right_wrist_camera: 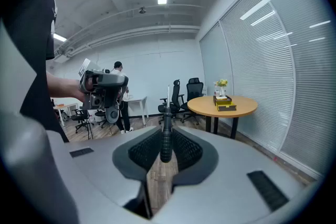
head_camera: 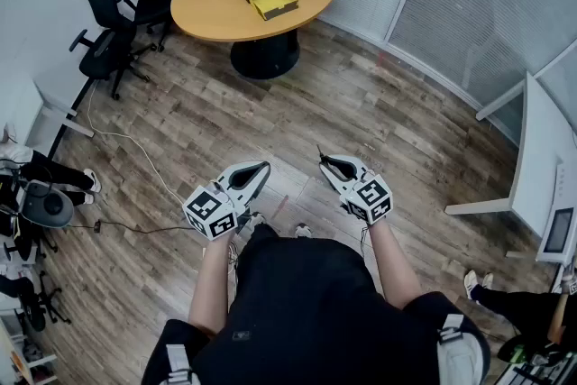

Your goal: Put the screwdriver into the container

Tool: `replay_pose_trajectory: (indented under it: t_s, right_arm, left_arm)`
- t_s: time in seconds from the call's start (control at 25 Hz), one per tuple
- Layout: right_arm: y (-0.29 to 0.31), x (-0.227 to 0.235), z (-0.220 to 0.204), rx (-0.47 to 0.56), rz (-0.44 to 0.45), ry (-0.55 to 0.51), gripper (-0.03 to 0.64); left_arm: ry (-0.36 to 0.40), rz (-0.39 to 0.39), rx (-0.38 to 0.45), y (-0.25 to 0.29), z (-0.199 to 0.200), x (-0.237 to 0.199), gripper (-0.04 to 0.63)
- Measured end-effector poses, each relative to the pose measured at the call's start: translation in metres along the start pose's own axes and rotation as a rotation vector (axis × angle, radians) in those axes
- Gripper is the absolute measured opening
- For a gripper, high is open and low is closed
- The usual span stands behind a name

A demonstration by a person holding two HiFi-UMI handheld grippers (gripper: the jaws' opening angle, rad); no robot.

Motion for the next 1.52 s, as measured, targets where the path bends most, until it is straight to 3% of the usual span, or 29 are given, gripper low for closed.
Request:
replay_pose_trajectory:
  t_s: [0.24, 0.6, 0.88, 1.16, 1.52]
  right_arm:
    - [0.005, -0.004, -0.005, -0.044, 0.026, -0.023, 0.057]
    - [0.011, -0.014, -0.002, -0.032, 0.059, -0.026, 0.057]
    - [0.019, -0.014, -0.003, -0.05, 0.077, -0.02, 0.057]
    - [0.045, -0.016, -0.004, -0.062, 0.035, -0.011, 0.057]
    - [0.097, 0.001, 0.006, -0.101, -0.018, -0.023, 0.057]
  left_arm:
    - [-0.051, -0.028, 0.017, -0.003, -0.004, -0.001, 0.002]
    - [-0.011, 0.012, 0.01, -0.011, 0.003, -0.001, 0.002]
    - [-0.026, 0.007, 0.002, -0.013, 0.004, -0.007, 0.002]
    - [-0.047, -0.001, -0.018, -0.022, 0.005, -0.042, 0.002]
    - [-0.098, -0.066, -0.027, -0.007, 0.018, -0.111, 0.002]
Point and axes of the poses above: the fingertips, and each gripper's own axes: y forward along the fingers, x to its right, z out of its top, the point moved 10 cm from there along -y, backward along the fingers, and after that the axes turned 15 degrees about x, right-handed, at the moved point
